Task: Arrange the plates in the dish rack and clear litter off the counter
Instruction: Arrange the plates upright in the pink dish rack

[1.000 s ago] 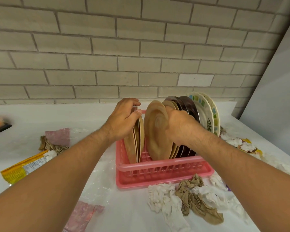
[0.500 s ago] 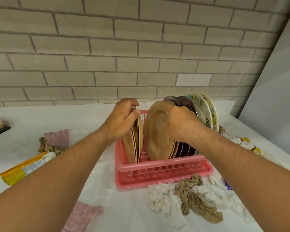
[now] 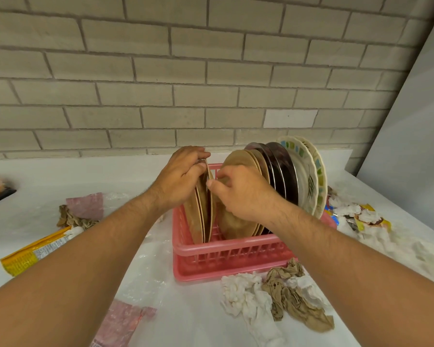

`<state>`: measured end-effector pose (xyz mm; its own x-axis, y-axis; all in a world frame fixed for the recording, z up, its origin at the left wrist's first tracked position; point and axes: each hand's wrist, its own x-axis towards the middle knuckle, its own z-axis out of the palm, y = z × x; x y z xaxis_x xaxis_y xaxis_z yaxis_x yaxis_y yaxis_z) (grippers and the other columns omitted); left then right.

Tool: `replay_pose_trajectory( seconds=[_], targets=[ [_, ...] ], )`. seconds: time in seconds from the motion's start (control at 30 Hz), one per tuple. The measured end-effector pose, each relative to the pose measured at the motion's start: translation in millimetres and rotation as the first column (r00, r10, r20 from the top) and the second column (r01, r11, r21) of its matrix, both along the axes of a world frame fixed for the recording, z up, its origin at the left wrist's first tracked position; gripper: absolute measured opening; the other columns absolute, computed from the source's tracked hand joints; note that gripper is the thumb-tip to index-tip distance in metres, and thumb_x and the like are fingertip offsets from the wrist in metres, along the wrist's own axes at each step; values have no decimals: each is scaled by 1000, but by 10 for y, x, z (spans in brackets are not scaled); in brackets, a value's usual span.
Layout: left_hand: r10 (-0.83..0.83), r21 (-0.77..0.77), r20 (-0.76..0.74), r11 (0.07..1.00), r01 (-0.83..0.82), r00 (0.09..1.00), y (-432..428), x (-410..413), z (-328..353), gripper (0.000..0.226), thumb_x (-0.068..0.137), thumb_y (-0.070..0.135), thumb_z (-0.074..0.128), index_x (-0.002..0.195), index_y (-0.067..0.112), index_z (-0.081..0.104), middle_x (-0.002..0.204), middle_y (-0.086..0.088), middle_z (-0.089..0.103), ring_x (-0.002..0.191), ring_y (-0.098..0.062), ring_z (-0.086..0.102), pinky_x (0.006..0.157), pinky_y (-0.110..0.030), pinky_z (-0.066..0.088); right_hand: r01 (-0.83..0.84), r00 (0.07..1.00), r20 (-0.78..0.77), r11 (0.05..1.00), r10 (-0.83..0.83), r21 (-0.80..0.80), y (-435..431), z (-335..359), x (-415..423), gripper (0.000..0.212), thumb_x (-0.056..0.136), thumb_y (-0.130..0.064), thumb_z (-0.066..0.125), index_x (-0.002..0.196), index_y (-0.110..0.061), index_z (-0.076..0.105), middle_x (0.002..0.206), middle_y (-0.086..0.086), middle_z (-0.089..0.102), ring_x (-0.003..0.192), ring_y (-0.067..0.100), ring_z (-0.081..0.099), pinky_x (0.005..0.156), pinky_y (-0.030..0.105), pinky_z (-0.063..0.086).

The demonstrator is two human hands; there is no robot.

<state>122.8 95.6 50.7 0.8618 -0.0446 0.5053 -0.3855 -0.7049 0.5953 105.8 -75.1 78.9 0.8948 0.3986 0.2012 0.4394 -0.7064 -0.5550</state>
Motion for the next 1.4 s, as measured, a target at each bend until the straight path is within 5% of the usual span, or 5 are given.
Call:
replay_pose_trajectory(
  seconds=[0.4, 0.73, 1.03, 1.2, 1.4],
  targets=[
    [-7, 106, -27, 994, 10, 1000, 84, -100, -36, 46, 102, 35, 30, 148, 31, 25, 157, 15, 14, 140, 7, 0, 111, -21, 4, 46, 988, -143, 998, -52, -46, 173, 68, 23, 19, 97, -23, 44, 99, -14, 60, 69, 8, 68, 56, 19, 69, 60, 38, 61],
    [64, 3, 21, 998, -64, 998, 137, -163, -126, 54, 96, 51, 36, 142, 25, 33, 156, 13, 17, 129, 11, 17, 99, -14, 18, 249, 928, 320, 956, -189, -158, -10, 571, 217, 7, 93, -18, 49, 99, -13, 50, 77, 2, 52, 67, 18, 54, 51, 29, 42],
    [115, 29, 36, 993, -116, 993, 111, -184, -107, 61, 91, 60, 32, 141, 25, 39, 154, 11, 24, 128, 7, 20, 102, -22, 20, 199, 977, 138, 928, -162, -315, 80, 127, 49, 15, 94, -17, 55, 109, -12, 54, 85, 5, 59, 73, 20, 62, 66, 35, 57],
    [123, 44, 38, 991, -125, 992, 103, -189, -114, 53, 97, 50, 35, 143, 23, 37, 153, 8, 29, 136, -4, 26, 104, -23, 21, 182, 981, -16, 949, -193, -259, 56, 92, 38, 4, 93, -16, 54, 94, -13, 55, 76, 4, 58, 61, 14, 57, 47, 25, 44],
    [132, 53, 38, 990, -133, 991, 85, -174, -117, 51, 98, 48, 35, 143, 24, 36, 152, 8, 30, 137, -7, 28, 103, -22, 22, 190, 970, -96, 940, -225, -283, -27, 138, -29, 6, 92, -12, 52, 86, -12, 51, 78, 8, 63, 66, 20, 65, 55, 28, 53]
  ],
)
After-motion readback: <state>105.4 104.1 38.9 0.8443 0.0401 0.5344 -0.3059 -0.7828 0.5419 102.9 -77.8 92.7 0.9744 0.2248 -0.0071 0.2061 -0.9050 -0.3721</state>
